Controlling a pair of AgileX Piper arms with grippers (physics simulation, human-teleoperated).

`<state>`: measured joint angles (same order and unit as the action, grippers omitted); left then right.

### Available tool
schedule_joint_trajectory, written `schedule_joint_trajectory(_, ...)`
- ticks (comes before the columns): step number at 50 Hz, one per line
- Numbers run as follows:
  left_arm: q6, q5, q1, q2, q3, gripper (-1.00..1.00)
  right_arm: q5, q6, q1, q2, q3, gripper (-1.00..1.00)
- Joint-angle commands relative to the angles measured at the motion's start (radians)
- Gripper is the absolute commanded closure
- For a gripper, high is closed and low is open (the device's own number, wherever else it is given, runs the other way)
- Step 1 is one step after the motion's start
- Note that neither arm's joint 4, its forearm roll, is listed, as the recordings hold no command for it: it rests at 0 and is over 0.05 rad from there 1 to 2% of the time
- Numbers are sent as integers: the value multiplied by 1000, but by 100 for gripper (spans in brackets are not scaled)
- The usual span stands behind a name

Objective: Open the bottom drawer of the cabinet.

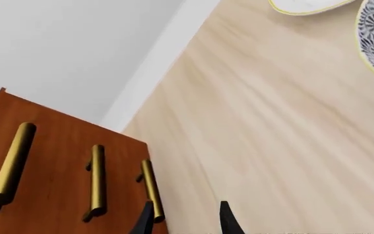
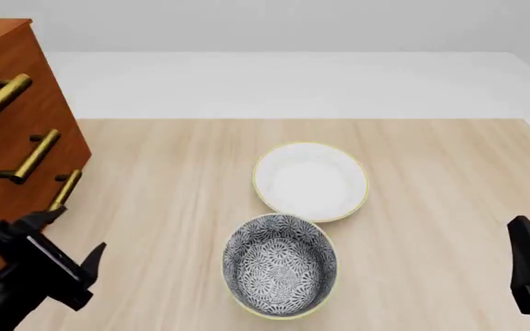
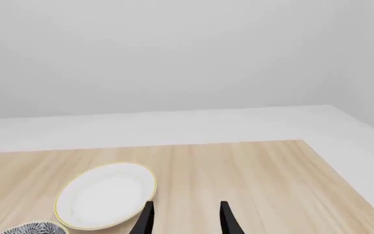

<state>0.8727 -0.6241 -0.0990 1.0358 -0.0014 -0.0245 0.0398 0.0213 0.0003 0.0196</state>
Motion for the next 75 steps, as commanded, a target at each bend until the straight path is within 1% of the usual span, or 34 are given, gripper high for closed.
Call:
schedule_joint_trajectory(1, 57, -135, 32, 189, 0, -100, 3, 3, 0, 1, 6, -100)
schedule_joint_trajectory(6, 76, -161, 48, 226, 1, -100, -1, 3, 1, 0, 0, -100)
schedule_joint_trajectory(8, 95, -205, 61, 278, 0, -100, -2, 4, -1, 0, 1, -100)
schedule_joint_trajectory(11, 110, -221, 70, 293, 1, -100, -1, 3, 0, 0, 1, -100)
schedule_joint_trajectory(13, 105, -204, 72, 274, 1, -100, -3, 3, 0, 0, -1, -100)
schedule_joint_trajectory(18, 135, -228, 85, 295, 0, -100, -3, 4, -1, 0, -1, -100)
schedule_joint_trajectory(20, 165, -266, 96, 328, 0, -100, -4, 3, -1, 0, -2, -100)
schedule_joint_trajectory(22, 169, -285, 100, 348, -2, -100, -5, 3, 0, 0, -3, -100)
schedule_joint_trajectory(24, 192, -318, 108, 373, -1, -100, -5, 4, 0, 0, -3, -100)
schedule_joint_trajectory(26, 199, -310, 114, 375, -9, -100, 3, 4, -1, 1, 6, -100)
schedule_joint_trajectory(28, 219, -338, 119, 399, -7, -100, 3, 4, -1, 1, 6, -100)
schedule_joint_trajectory(32, 236, -345, 124, 418, -13, -100, -1, 4, 0, 0, 1, -100)
schedule_joint_trajectory(36, 272, -407, 133, 504, -14, -100, -2, 5, 2, 0, 1, -100)
schedule_joint_trajectory(40, 283, -420, 141, 526, -21, -100, -12, 5, 2, 0, -9, -100)
schedule_joint_trajectory(42, 302, -451, 150, 557, -20, -100, -4, 5, 1, 0, -2, -100)
schedule_joint_trajectory(44, 303, -450, 152, 561, -23, -100, -9, 6, 1, 0, -6, -100)
schedule_joint_trajectory(45, 313, -468, 157, 579, -22, -100, -9, 6, 1, 0, -7, -100)
schedule_joint_trajectory(49, 331, -481, 168, 601, -30, -100, -3, 7, 1, 0, -1, -100)
schedule_joint_trajectory(53, 347, -472, 179, 602, -43, -100, 2, 7, 2, 0, 4, -100)
schedule_joint_trajectory(58, 362, -475, 188, 613, -57, -100, -8, 8, 3, 0, -6, -100)
schedule_joint_trajectory(66, 383, -447, 202, 599, -75, -100, -3, 9, 3, 0, -2, -100)
schedule_joint_trajectory(75, 407, -470, 223, 646, -94, -100, 2, 9, 5, 0, 1, -100)
